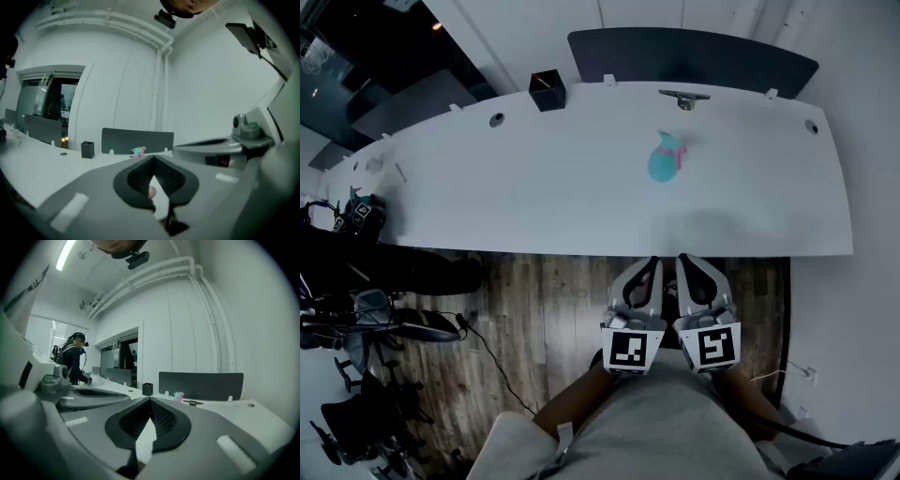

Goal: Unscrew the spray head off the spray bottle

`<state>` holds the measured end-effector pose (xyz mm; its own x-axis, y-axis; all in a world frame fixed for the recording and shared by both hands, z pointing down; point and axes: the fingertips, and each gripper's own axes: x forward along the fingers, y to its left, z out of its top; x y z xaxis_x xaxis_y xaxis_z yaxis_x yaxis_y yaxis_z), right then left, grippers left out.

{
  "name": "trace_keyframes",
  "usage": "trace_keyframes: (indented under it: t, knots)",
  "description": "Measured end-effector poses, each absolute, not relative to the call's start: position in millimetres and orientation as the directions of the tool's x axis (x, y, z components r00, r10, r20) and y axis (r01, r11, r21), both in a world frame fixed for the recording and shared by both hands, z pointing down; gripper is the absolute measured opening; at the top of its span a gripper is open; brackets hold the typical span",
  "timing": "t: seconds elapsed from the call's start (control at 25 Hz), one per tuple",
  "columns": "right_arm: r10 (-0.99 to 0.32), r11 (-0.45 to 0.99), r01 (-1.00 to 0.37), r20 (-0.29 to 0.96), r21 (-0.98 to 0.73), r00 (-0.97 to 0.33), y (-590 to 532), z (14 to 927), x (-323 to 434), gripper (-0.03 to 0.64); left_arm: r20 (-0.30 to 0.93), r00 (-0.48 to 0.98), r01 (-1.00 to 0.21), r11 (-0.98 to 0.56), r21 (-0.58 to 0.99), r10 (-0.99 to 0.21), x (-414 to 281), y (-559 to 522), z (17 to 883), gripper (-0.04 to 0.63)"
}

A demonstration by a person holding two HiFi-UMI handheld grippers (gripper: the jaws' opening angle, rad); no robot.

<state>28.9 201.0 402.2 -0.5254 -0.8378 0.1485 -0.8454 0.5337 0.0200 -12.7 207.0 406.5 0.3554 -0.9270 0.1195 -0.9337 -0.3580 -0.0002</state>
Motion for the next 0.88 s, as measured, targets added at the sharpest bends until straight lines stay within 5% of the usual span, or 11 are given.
trace_keyframes:
  t: [0.88]
  knots:
    - [-0.786,0.603,-0.798,0.168,-0.008,-0.595,63,409,61,0.0,0.295,0.315,-0.944,-0.331,-0.007,-0.902,15,75,429,0.002]
